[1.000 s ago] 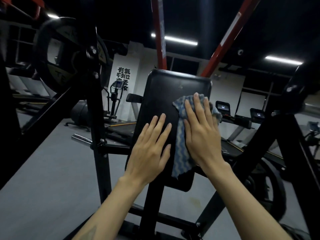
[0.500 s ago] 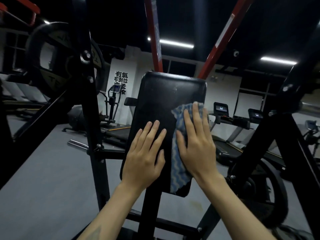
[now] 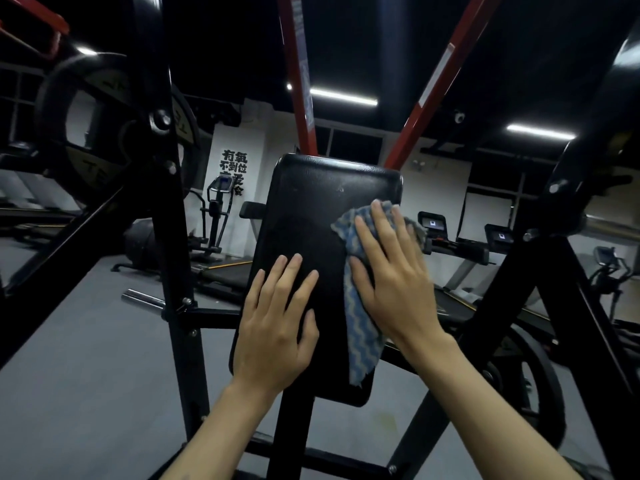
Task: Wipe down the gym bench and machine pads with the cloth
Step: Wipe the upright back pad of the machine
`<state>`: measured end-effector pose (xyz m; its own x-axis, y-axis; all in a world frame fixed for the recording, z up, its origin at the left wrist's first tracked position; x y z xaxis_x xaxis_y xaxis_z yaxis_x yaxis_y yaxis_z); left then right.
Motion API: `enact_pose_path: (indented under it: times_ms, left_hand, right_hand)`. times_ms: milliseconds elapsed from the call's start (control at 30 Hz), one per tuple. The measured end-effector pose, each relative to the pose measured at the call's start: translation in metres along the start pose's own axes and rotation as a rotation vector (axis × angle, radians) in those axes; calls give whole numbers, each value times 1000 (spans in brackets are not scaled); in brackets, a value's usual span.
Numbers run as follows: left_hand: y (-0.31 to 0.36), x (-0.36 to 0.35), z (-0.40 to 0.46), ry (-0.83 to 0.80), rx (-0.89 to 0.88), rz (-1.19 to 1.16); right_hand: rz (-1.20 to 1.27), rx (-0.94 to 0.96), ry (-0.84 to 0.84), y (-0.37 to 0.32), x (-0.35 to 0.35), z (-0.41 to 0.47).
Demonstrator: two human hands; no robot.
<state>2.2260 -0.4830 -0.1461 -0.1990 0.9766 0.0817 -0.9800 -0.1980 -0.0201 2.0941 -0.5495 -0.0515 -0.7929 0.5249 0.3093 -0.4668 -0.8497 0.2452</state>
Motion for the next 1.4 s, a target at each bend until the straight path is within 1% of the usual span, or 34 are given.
enact_pose_path:
  times_ms: [133, 200, 300, 367, 467, 533, 567, 667, 733, 867, 967, 1033, 1100, 1167, 1233, 1300, 1400]
  left_hand:
    - [-5, 1, 0, 7, 65, -13]
    - [-6, 1, 0, 5, 87, -22]
    - [-6, 1, 0, 7, 79, -31]
    - [-7, 1, 0, 13, 81, -40]
    - [-8, 0, -1, 16, 84, -58]
    - [-8, 0, -2, 15, 84, -67]
    - [-8, 0, -2, 15, 85, -71]
    - [-9, 0, -2, 16, 86, -83]
    - [-10, 0, -2, 18, 79, -84]
    - [-12, -1, -2, 19, 73, -85]
    - [-13, -2, -2, 7, 72, -104]
    - [-14, -2, -2, -10, 65, -113]
    - [-14, -2, -2, -21, 64, -119]
    - [-14, -1, -2, -31, 61, -123]
    - [-14, -1, -2, -40, 59, -123]
    - [-14, -2, -3, -46, 61, -115]
    - [-14, -2, -2, -49, 81, -94]
  right_hand:
    - [-16, -127, 15, -6, -9, 33]
    - [-28, -87, -30, -13, -16, 27]
    - [-81, 60, -110, -14, -14, -1]
    - [-113, 74, -95, -5, -6, -4]
    - [-96, -56, -23, -2, -5, 22]
    - [-48, -146, -27, -12, -16, 39]
    - [-38, -145, -46, -19, -22, 42]
    - [-71, -15, -105, -28, -28, 26]
    - [-102, 47, -93, -22, -19, 10]
    - [-107, -37, -30, -11, -12, 23]
    - [-58, -122, -29, -20, -24, 43]
    - [-57, -76, -60, -28, -32, 36]
    - [-71, 24, -91, -32, -32, 18]
    - [-77, 90, -78, -29, -22, 3]
    - [-83, 65, -46, -23, -15, 5]
    - [-76, -14, -30, -21, -18, 21]
    - [-38, -77, -49, -33, -32, 44]
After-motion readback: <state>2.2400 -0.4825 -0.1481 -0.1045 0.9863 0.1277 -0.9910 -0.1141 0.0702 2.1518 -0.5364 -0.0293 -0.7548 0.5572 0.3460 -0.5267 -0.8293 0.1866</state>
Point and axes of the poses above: each hand's wrist, its own z-axis towards the middle knuckle, its own x-axis out of the back of the hand, y = z × x, the point moved 8 cm from there along z, towards the middle knuckle, and after that the axes turned 14 degrees about z, right-handed, at the moved point
